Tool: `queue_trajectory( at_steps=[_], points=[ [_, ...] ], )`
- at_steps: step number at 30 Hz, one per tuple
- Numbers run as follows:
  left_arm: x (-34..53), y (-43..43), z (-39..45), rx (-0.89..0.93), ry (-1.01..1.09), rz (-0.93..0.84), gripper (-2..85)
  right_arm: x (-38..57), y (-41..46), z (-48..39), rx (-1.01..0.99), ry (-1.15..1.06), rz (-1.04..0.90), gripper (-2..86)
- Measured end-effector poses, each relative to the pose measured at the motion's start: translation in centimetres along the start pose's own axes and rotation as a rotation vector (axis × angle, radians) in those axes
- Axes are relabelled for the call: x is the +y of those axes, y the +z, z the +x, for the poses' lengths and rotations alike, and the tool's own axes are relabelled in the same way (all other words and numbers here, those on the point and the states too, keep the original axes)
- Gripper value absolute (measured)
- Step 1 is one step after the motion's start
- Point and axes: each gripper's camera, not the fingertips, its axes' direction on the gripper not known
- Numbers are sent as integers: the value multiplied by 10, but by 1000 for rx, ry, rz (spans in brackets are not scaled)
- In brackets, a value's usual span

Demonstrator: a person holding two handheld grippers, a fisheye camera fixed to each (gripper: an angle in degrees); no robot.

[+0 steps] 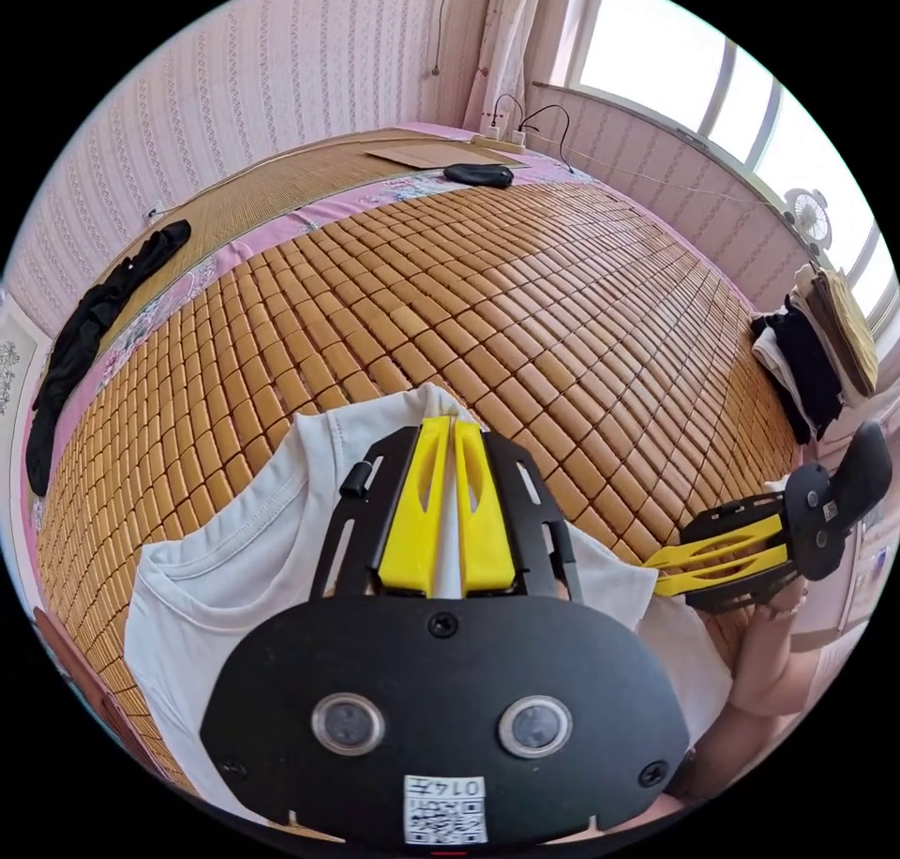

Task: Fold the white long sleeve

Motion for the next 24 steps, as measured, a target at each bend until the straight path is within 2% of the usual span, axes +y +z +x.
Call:
queue_trajectory(
  at_steps=[4, 8, 14, 18, 24],
  points=[
    [-10, -4, 6, 7, -7, 47, -3, 13, -9, 9, 40, 44, 14, 9],
    [-16, 4, 16, 0, -1, 18, 4, 20, -10, 16, -17, 75, 24, 9],
    [-11, 0, 30, -115, -6, 66, 69, 29, -10, 20, -54, 100, 22, 9],
    [-4, -22, 26, -179, -73, 134, 93, 35, -8, 19, -55, 108, 28, 5],
    [17, -73, 26, -159, -50, 288, 70, 48, -14, 19, -10, 183, 112, 0]
  ],
)
